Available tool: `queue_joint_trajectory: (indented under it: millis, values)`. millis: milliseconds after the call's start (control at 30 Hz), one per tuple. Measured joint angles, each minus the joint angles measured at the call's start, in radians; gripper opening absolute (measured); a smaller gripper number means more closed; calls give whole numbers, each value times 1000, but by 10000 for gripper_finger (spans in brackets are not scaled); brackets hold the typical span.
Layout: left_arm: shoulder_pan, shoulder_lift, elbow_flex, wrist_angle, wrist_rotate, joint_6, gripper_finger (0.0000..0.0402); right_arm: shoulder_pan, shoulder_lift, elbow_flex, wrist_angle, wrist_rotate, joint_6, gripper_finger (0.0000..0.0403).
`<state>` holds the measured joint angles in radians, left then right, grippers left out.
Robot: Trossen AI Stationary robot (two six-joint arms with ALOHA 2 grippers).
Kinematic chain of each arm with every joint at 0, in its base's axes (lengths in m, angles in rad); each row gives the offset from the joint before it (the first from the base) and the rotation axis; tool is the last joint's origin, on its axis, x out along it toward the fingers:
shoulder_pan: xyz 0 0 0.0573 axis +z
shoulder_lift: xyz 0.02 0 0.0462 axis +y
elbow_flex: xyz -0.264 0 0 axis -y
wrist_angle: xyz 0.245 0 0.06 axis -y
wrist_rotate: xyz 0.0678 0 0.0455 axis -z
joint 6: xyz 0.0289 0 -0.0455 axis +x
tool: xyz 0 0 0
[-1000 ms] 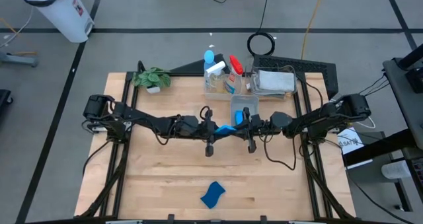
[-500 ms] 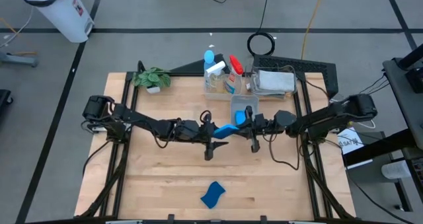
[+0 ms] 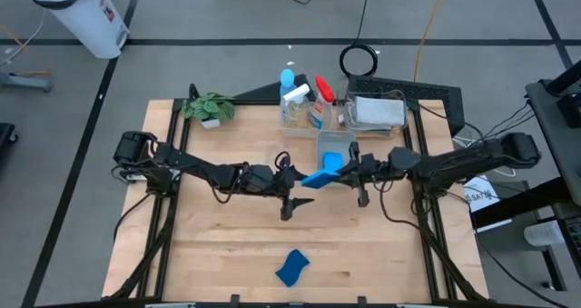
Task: Pick & Place Kitchen Items
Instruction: Put the blue sponge into the gray bin
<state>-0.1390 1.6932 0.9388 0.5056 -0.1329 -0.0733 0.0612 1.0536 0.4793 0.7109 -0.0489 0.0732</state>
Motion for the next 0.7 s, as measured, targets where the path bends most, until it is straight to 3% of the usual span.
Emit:
queue_joint_trajectory:
  millis: [167, 700]
  values:
    - [0, 0, 0, -2, 0, 0, 310, 5, -56, 0, -113, 98, -14, 0]
    - [-1, 0, 0, -7, 2, 12, 310, 43, -63, -1, -445, 623, -246, 0]
